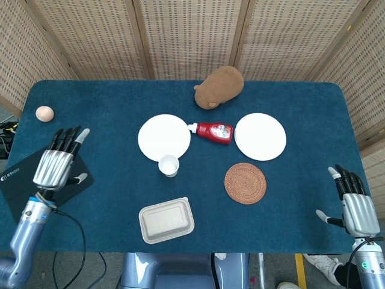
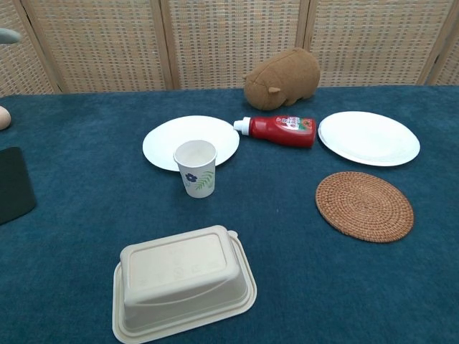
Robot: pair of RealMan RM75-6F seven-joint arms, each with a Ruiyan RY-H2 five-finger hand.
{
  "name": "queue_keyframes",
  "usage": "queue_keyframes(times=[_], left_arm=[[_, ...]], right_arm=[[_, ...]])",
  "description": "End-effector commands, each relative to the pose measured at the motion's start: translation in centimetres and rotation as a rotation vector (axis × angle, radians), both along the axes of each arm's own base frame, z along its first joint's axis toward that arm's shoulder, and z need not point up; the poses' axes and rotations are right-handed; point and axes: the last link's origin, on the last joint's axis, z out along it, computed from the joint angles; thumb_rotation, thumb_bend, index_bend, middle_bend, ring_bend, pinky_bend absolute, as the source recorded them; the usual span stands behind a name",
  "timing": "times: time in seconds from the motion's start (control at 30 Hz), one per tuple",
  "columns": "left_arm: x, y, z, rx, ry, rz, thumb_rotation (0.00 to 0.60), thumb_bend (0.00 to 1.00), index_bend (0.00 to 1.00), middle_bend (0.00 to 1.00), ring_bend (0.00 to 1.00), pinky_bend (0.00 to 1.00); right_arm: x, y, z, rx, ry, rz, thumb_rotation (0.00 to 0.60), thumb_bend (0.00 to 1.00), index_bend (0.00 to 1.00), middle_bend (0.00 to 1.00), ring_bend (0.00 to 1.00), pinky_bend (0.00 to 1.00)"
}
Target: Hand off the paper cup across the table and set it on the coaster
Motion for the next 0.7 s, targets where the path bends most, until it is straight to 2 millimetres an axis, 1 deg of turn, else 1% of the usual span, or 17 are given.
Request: queue_keyframes(times=[0.03, 0.27, 0.43, 0.47, 0.57, 0.7], left_arm=[[-3.6, -2.9, 0.7, 0.047, -0.010, 0.012, 0.600, 0.06, 0.00, 0.00, 0.00, 0.00], [-8.2, -7.6, 1.8, 0.127, -0.012, 0.072, 0.600, 0.07, 0.00, 0.00, 0.00, 0.00], [-10.4, -10.3, 2.5, 0.175, -0.006, 0.094, 0.600, 0.07, 0.00, 0.00, 0.00, 0.00], [-10.8, -10.9, 2.8, 0.189, -0.009, 0.102, 0.600, 0.07, 0.00, 0.00, 0.00, 0.00], [-11.4, -11.5, 3.1, 0.202, -0.015, 0.107, 0.600, 0.07, 0.00, 0.00, 0.00, 0.00], [-12.0, -11.8, 3.3, 0.202, -0.021, 0.115, 0.600, 0.07, 0.00, 0.00, 0.00, 0.00]], right_arm=[[0.3, 0.0, -0.2, 0.004, 0.010, 0.009, 0.600, 0.01, 0.00, 0.00, 0.00, 0.00], [1.1, 0.1, -0.7, 0.011, 0.027, 0.038, 0.600, 0.02, 0.00, 0.00, 0.00, 0.00], [2.1, -0.1, -1.8, 0.044, 0.035, 0.061, 0.600, 0.02, 0.00, 0.00, 0.00, 0.00], [2.8, -0.6, -2.3, 0.060, 0.034, 0.081, 0.600, 0.02, 0.00, 0.00, 0.00, 0.00], [4.4, -1.5, -2.9, 0.076, 0.038, 0.124, 0.600, 0.02, 0.00, 0.00, 0.00, 0.00], [8.3, -3.5, -3.7, 0.111, 0.046, 0.222, 0.600, 0.02, 0.00, 0.00, 0.00, 0.00]])
